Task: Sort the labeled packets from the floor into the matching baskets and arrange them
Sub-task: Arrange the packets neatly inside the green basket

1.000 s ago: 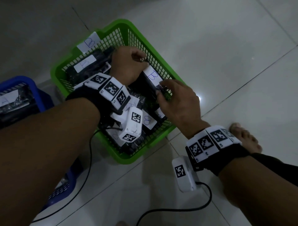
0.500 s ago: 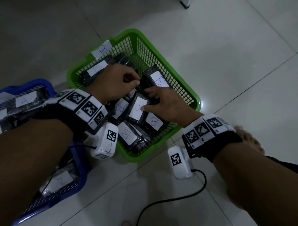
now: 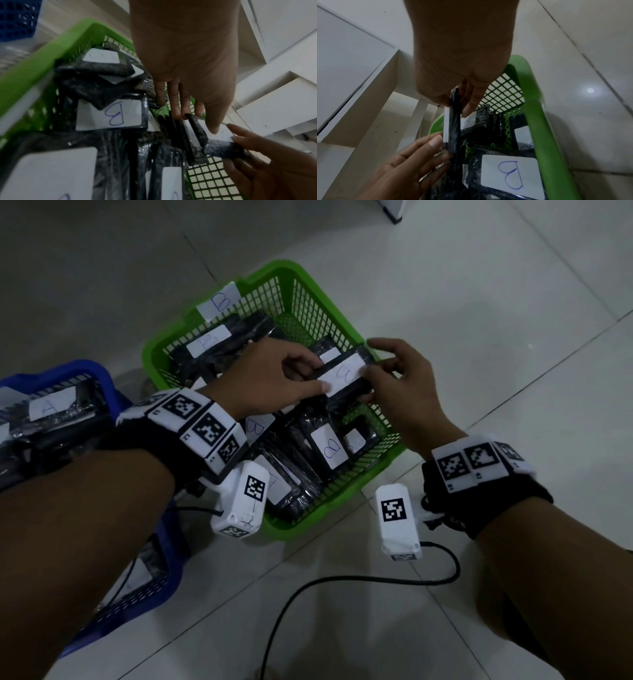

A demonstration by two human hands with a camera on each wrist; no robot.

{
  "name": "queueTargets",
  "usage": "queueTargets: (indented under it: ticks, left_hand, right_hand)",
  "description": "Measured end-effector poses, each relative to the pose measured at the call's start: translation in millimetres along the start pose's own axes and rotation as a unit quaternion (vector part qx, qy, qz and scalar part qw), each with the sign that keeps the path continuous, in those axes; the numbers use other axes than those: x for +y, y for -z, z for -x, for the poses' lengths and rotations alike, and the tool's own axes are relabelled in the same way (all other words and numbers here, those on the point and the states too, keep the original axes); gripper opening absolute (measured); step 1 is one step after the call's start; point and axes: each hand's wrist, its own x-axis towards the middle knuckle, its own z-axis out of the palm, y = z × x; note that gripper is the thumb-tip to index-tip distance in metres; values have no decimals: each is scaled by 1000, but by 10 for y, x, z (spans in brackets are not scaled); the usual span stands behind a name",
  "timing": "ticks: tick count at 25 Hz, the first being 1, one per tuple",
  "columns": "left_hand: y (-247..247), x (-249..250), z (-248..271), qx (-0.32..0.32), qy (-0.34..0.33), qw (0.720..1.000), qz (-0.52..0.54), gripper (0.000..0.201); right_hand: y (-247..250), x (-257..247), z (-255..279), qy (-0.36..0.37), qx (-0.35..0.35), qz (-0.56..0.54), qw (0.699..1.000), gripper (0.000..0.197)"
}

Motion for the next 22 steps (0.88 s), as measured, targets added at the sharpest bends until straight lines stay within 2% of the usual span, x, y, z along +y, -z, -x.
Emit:
queueTargets:
  ticks: [3,5,7,9,11,13,17,22]
  left_hand:
    - [-102,71,-51,0,38,994,99,33]
    - [-137,113,-50,-35,76,985,153,30]
    - [-160,121,-39,-76,65,992,71,33]
    - [-184,109,-10,-126,16,988,-88,44]
    - [-219,101,22,-181,-20,958,-221,63]
    - [-239,94,31,-215,-36,931,-291,72]
    - [-226,91,30,-216,-43,927,-302,63]
    - [-171,139,10,-232,-36,928,-288,51]
  right_hand:
    - [72,6,65,-11,-6,-1,1000,37]
    - [141,33,84,-8,-15,33,999,37]
    - [222,73,102,19,1,99,995,37]
    - [270,89,154,53,30,164,985,36]
    - [296,98,199,85,47,230,968,37]
    - [299,102,236,98,38,291,951,39]
    - [268,100,225,84,-15,382,920,44]
    - [273,78,208,79,-54,436,895,40]
